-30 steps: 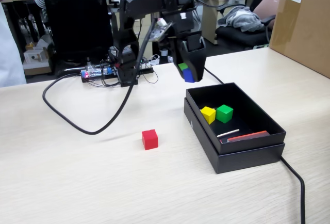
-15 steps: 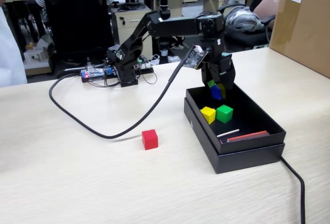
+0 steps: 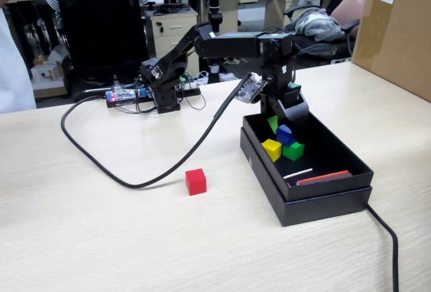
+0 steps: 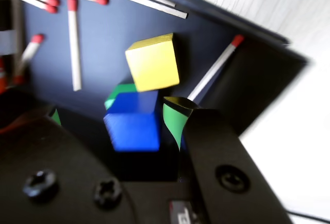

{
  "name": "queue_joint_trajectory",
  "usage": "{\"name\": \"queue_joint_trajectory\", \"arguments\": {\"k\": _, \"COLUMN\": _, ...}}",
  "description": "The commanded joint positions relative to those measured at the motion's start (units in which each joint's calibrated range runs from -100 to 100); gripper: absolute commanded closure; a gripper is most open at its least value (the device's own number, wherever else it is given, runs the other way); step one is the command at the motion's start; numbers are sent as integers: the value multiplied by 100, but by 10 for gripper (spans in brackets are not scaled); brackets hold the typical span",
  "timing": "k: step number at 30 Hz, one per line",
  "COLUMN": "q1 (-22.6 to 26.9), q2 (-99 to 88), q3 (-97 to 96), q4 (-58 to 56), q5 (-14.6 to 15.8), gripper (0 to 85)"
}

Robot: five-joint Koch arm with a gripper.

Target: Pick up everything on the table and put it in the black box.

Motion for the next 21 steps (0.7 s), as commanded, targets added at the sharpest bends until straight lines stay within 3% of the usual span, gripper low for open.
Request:
{"name": "queue_joint_trajectory", "arguments": {"k": 1, "q1": -122, "q2": -1502, "q3": -31, "q4": -202, "q5": -73, "gripper": 438}}
{"name": "queue_joint_trajectory", "arguments": {"k": 11, "q1": -1094, "q2": -3453, "q3": -1228, "q4": -202, "q5": -611, "gripper": 426}}
{"name": "queue_joint_trajectory", "arguments": {"k": 16, "q1": -1665, "q2": -3063, "q3": -1763, "q4": -202, "q5": -825, "gripper": 400}}
{"name": "queue_joint_trajectory", "arguments": {"k": 21, "q1": -1792, "q2": -1870, "q3": -1636, "q4": -176, "q5": -850, "gripper": 375}}
